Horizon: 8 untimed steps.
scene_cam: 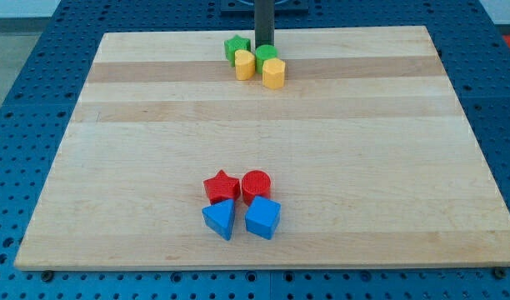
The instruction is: Place the hexagon diagonally to the heart
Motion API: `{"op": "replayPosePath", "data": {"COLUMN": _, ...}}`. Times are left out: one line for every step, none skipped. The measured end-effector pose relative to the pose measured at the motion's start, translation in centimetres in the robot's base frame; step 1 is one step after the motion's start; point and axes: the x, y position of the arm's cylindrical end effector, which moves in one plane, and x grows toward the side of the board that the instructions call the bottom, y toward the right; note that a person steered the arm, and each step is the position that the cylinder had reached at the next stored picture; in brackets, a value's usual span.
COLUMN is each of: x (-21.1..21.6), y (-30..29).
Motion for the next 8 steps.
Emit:
{"op": "replayPosePath", "data": {"x": 2.1, "y": 0.5}}
{"op": "replayPosePath", "data": {"x": 2.2, "y": 2.5}}
{"op": "replayPosePath", "data": {"x": 2.4, "y": 5.8}}
{"op": "replayPosePath", "data": {"x": 5.4, "y": 6.9}}
{"op": "replayPosePath", "data": {"x": 7.7, "y": 4.5}}
{"op": "replayPosePath", "data": {"x": 9.5, "y": 0.5}}
{"op": "replayPosePath", "data": {"x": 11.2, "y": -2.1}}
{"op": "replayPosePath", "data": {"x": 12.9, "y": -4.2}}
